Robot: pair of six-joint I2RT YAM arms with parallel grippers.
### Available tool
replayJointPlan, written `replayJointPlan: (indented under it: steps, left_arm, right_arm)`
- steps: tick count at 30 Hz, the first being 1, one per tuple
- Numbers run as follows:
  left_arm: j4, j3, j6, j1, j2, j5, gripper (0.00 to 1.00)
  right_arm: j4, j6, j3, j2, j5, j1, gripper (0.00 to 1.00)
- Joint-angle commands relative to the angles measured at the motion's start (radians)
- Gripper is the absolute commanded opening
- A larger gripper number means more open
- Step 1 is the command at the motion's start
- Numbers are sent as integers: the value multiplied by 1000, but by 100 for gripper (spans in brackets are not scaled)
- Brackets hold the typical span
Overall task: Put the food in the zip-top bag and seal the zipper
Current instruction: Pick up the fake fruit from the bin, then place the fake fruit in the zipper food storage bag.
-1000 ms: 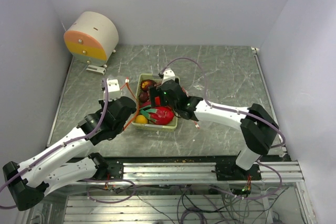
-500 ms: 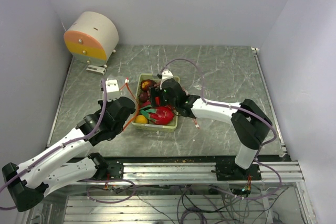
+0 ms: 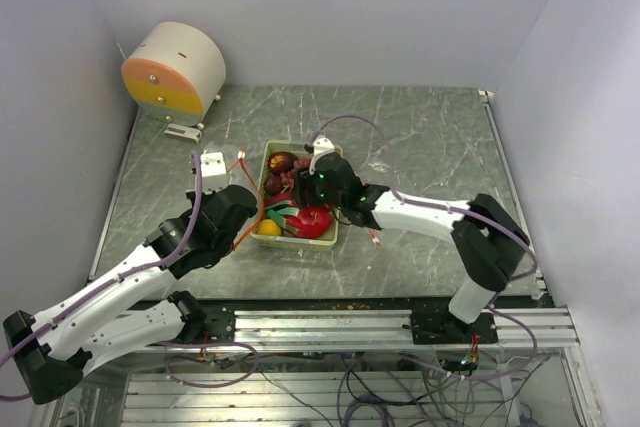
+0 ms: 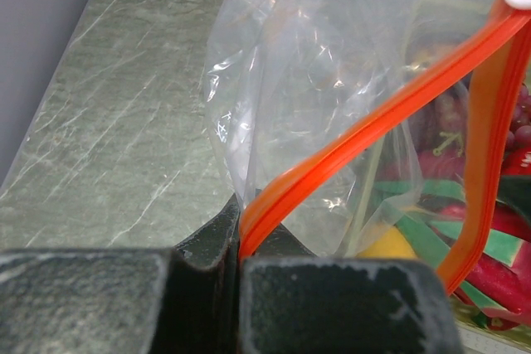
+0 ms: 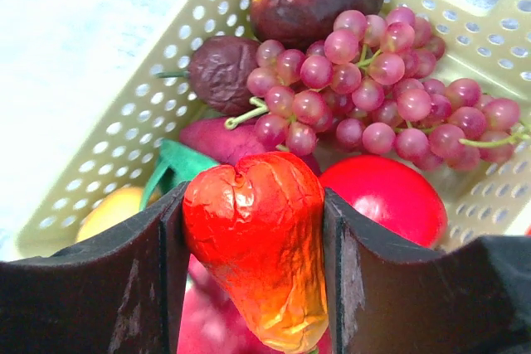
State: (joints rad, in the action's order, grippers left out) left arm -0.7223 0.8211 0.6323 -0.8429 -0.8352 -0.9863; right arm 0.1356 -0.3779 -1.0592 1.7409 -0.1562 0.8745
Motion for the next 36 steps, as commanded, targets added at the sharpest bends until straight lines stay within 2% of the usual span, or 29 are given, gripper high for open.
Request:
replayJointPlan:
  steps: [1, 7, 13, 18, 28, 36]
  left_arm:
    - [22, 3, -6, 6, -11, -6, 7]
    - [40, 24, -28, 5, -24, -7, 7]
    - [67, 43, -39, 5, -57, 12, 7]
    - [79, 66, -43, 5, -59, 62, 7]
    - [76, 63, -47, 6, 58, 161, 7]
    - [104, 33, -27, 6, 67, 224, 7]
  right_arm:
    - [36, 15, 51, -175, 52, 2, 10]
    - [183, 27, 169, -380, 400, 28, 10]
    - [330, 10, 199, -413, 662, 100, 10]
    - [396, -14, 174, -328, 687, 118, 11]
    - [500, -42, 99, -188, 638, 120, 10]
    - [557, -108, 32, -106, 571, 121, 10]
